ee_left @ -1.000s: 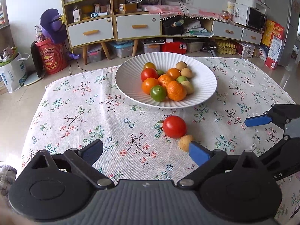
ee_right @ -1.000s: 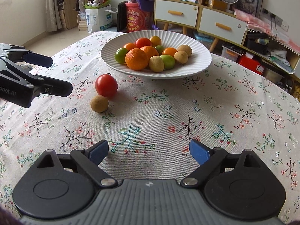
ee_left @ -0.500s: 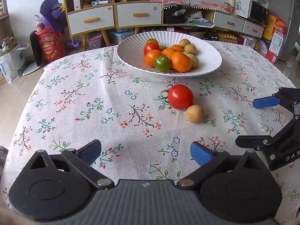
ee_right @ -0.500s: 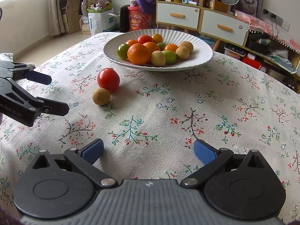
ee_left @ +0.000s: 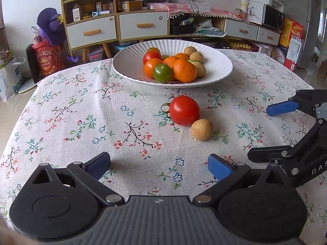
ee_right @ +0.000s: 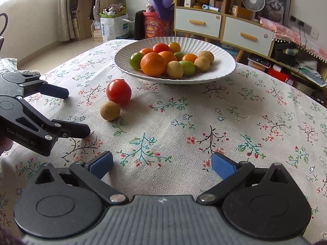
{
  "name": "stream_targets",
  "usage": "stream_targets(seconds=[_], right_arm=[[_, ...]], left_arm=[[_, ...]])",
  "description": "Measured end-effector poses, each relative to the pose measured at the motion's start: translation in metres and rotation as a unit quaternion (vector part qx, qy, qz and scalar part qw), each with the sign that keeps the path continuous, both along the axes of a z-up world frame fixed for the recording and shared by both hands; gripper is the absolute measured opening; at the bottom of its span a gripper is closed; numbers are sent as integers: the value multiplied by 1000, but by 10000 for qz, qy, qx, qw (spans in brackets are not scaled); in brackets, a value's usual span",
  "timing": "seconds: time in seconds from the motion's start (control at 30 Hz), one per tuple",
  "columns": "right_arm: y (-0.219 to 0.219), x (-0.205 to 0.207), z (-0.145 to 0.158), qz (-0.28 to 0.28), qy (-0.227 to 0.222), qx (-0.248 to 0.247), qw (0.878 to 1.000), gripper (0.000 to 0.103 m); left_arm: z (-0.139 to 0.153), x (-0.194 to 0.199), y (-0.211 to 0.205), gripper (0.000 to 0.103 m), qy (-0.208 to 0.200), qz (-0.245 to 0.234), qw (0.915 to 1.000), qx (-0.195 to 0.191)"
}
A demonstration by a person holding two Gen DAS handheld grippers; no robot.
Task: Organize fruits
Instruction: 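Move both open tools back to the red tomato and last brown fruit, then grasp the brown fruit with the left tool while the right tool grasps the red tomato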
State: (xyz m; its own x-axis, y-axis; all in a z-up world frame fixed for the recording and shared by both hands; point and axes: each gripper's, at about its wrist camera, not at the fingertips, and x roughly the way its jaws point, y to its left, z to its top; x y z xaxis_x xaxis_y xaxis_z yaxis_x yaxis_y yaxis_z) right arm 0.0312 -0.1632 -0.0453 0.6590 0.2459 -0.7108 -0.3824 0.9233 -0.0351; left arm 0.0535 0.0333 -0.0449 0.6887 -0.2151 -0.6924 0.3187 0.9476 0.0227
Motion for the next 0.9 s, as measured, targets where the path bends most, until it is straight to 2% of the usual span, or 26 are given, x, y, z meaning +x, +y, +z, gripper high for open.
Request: stream_targets(seconds=[0.23,0.43,0.73,0.83,0.9], right_arm=[[-5,2,0,-83,-15,19,10000,102],[-6,2,0,-102,-3,18,9999,102],[-7,1,0,-96,3,-5,10000,102],[-7,2,0,-93,1,-15,10000,102],[-7,2,1,-88,0,-30,10000,102]], left_arm=[[1,5,-20,96,22,-168,9999,-3],[3,9,-30,84,-11,-159,9999,-54],[9,15,-42,53,69,-181,9996,-205],[10,16,-44,36,85,-201,9995,-225],[11,16,-44,17,107,-204,9995,-235]])
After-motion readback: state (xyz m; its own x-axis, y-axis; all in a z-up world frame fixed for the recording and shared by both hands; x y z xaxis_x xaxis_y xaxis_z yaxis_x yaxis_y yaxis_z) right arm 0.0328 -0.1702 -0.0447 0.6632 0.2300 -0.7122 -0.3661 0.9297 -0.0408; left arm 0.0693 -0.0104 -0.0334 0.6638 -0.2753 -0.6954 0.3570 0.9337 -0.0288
